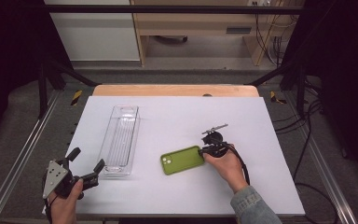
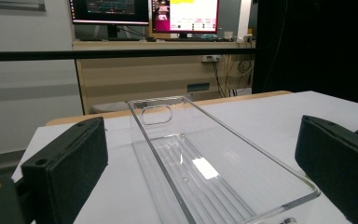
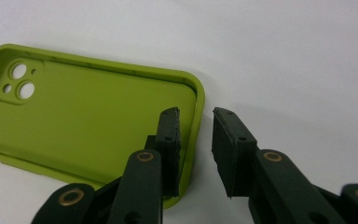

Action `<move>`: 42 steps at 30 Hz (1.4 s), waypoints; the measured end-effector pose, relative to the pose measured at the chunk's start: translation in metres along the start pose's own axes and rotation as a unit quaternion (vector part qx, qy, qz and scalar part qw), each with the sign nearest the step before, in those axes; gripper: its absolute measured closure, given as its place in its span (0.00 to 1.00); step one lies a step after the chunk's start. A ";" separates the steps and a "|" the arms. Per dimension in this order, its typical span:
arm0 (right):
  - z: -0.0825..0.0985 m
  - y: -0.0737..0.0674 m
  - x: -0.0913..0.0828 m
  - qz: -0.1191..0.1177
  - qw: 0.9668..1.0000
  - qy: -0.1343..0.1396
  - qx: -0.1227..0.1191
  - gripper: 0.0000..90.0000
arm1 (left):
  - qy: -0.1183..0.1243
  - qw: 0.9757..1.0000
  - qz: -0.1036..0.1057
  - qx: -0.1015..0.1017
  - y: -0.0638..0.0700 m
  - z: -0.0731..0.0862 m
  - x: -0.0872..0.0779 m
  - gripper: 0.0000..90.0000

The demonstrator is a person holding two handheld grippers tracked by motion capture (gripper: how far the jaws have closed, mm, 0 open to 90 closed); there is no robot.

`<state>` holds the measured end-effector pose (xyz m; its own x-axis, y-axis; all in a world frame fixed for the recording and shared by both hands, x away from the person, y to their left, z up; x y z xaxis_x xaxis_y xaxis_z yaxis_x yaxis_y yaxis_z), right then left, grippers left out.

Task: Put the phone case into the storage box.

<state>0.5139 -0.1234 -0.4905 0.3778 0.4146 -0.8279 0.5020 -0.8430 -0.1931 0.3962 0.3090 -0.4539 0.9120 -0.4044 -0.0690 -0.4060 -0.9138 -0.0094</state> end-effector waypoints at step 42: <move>0.003 0.000 -0.017 0.007 0.995 0.081 0.060 0.98 | -0.006 1.000 0.001 -0.003 0.001 0.000 0.001 0.02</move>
<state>0.5049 -0.1314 -0.4781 0.5105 0.4435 -0.7366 0.4024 -0.8803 -0.2511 0.3970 0.3074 -0.4539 0.9101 -0.4061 -0.0819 -0.4078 -0.9131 -0.0038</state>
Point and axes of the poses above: each handheld gripper's, and its own axes: x roughly forward along the jaws, z roughly out of its underside, y roughly to its right, the point moved 2 cm from there along x, roughly forward along the jaws, and after that the axes turned 2 degrees about -z, right-handed, at the moved point
